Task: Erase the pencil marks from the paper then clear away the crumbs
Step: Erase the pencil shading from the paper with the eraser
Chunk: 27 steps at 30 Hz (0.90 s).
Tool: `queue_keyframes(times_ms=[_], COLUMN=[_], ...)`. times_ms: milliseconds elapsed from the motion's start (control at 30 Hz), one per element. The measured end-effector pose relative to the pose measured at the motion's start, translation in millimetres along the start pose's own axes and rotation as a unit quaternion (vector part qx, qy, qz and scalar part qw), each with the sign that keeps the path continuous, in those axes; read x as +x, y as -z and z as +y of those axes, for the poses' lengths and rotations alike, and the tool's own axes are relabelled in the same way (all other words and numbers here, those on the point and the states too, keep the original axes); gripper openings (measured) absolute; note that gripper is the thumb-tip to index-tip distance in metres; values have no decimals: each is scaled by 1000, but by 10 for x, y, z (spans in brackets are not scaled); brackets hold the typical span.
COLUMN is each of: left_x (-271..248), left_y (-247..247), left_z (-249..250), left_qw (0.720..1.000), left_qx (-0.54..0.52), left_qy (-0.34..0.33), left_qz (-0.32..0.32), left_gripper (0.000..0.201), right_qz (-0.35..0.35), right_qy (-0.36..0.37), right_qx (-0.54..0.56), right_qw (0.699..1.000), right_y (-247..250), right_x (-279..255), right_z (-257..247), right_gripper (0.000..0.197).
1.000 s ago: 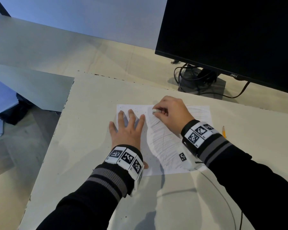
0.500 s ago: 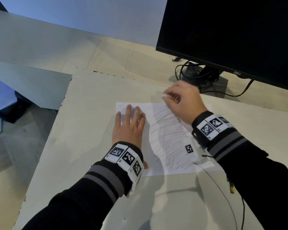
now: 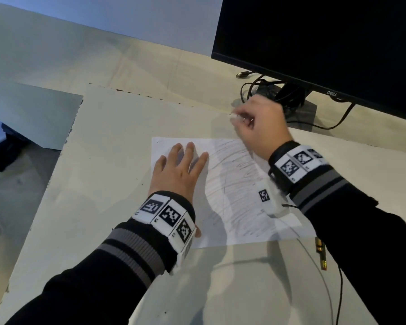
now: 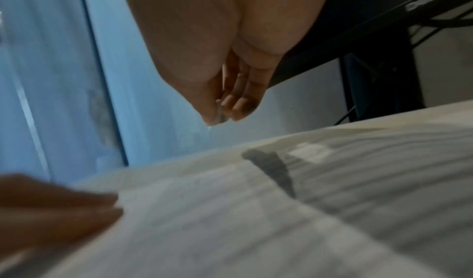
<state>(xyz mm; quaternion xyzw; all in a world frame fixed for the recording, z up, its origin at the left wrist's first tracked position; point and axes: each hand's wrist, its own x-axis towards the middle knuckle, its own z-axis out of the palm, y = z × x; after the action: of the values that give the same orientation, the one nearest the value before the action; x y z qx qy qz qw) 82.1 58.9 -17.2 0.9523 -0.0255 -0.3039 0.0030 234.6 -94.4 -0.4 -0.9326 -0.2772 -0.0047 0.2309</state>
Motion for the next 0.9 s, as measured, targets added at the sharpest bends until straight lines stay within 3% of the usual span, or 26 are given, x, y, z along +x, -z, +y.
queue_keyframes(times_ms=[67, 200, 300, 433, 900], left_x=[15, 14, 14, -1, 23], left_y=[14, -28, -60, -69, -70], left_z=[16, 35, 24, 23, 20], left_qw=[1000, 999, 997, 997, 997], left_qx=[7, -17, -30, -28, -25], left_qy=[5, 17, 24, 23, 21], left_qz=[10, 47, 61, 63, 73], left_gripper=[158, 155, 156, 157, 157], right_qz=[21, -78, -72, -120, -79], right_qy=[12, 52, 46, 69, 73], right_qx=[43, 15, 25, 1, -18], right_qw=[999, 995, 996, 990, 994], right_y=[34, -160, -248, -162, -319], right_x=[20, -114, -244, -251, -176], right_z=[10, -62, -11, -14, -226], right_gripper=[14, 13, 11, 15, 12])
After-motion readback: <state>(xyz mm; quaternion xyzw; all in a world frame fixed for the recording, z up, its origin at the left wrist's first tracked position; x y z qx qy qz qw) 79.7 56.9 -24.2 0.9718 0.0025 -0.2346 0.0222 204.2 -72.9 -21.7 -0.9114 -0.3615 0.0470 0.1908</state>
